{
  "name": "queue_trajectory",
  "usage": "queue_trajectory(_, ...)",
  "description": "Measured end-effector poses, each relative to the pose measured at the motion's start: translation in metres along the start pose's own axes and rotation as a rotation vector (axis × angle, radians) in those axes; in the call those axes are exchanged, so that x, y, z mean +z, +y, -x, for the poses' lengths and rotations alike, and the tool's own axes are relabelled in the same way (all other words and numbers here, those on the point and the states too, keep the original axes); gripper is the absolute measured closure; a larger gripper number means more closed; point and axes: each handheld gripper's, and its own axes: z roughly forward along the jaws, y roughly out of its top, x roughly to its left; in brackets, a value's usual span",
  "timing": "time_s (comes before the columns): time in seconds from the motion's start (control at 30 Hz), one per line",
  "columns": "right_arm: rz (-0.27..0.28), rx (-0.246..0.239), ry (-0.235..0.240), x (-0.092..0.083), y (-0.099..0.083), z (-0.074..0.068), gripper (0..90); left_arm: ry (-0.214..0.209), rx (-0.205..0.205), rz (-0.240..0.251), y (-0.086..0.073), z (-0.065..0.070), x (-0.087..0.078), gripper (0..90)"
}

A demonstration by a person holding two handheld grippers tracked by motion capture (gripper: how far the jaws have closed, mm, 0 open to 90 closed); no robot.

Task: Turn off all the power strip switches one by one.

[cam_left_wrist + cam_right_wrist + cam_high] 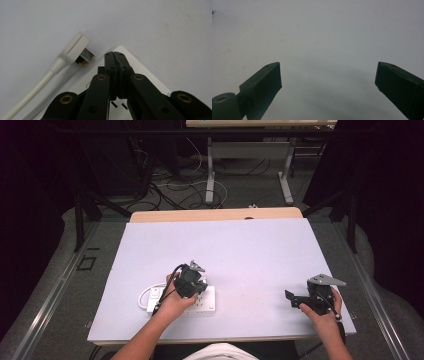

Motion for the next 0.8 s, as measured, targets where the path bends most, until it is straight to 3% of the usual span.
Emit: queue_trajectory(0.8, -0.008, 0.003, 0.008, -0.0001, 0.0001, -0.0004, 6.2, -0.006, 0.001, -0.010, -0.0025, -0.0004, 0.0023, 90.0)
